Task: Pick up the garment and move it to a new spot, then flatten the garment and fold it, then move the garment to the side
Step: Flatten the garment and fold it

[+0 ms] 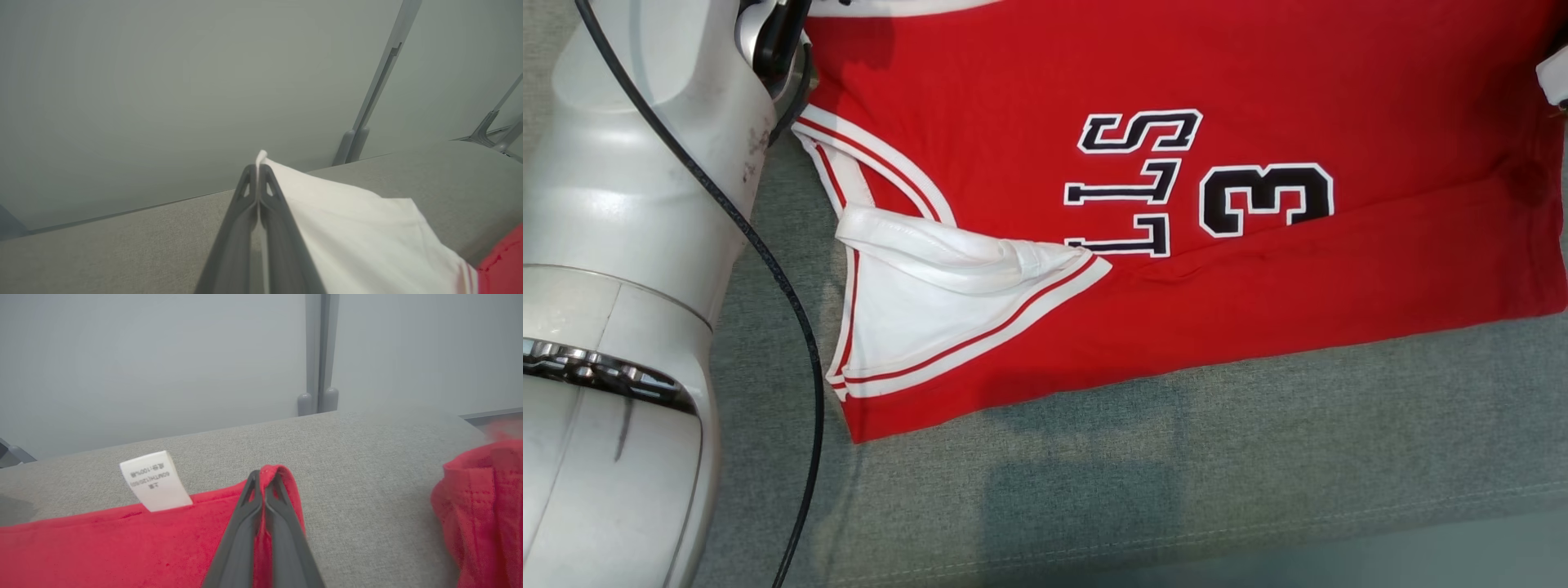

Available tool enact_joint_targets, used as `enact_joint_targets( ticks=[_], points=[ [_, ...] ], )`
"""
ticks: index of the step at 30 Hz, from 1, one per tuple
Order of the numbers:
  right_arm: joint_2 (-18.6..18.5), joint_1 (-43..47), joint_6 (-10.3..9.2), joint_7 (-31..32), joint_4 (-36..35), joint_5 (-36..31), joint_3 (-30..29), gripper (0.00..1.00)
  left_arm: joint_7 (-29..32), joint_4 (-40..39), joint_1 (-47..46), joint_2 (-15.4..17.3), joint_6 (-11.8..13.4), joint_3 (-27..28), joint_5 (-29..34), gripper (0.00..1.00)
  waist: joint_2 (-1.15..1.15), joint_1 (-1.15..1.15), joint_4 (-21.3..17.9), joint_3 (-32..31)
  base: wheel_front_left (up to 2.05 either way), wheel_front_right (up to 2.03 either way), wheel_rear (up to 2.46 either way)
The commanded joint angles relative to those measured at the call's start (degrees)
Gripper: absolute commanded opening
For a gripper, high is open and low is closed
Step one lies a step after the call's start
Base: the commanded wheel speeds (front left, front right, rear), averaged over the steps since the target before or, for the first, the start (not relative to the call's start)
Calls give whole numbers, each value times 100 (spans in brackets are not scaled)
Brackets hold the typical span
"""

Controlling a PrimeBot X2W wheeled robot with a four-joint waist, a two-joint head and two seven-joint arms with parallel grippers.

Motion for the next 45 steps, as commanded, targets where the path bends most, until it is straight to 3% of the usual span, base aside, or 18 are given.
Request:
enact_joint_targets(
  ticks=[1, 7, 13, 22, 33, 45],
  points=[
    [-148, 72, 8, -108, -138, 60, 105, 0, -104, -210, -229, 233, 21, 60, 40, 0, 0, 0, 27, 2, 0, 0, 0],
    [-462, 422, 8, -315, -500, 358, 407, 0, -206, -607, 168, 245, -29, 223, -96, 0, 0, 0, 146, -114, 0, 0, 0],
    [-956, 1042, 8, -450, -1044, 734, 671, 0, -213, -1808, 1141, 322, 95, 569, -37, 0, 0, 0, 303, -332, 0, 0, 0],
    [-1753, 1973, 8, -527, -1887, 885, 403, 0, -214, -3683, 2873, 180, 328, 864, 129, 0, 0, 0, 662, -683, 0, 0, 0],
    [-2048, 2991, 8, -528, -2361, 850, -439, 0, -206, -5387, 4392, 193, 643, 931, 130, 0, 0, 0, 956, -965, 0, 0, 0],
    [-2185, 3939, 8, -529, -2477, 693, -871, 0, 241, -6405, 5671, 234, 952, 676, -36, 0, 0, 0, 1127, -1123, 0, 0, 0]
  ],
)
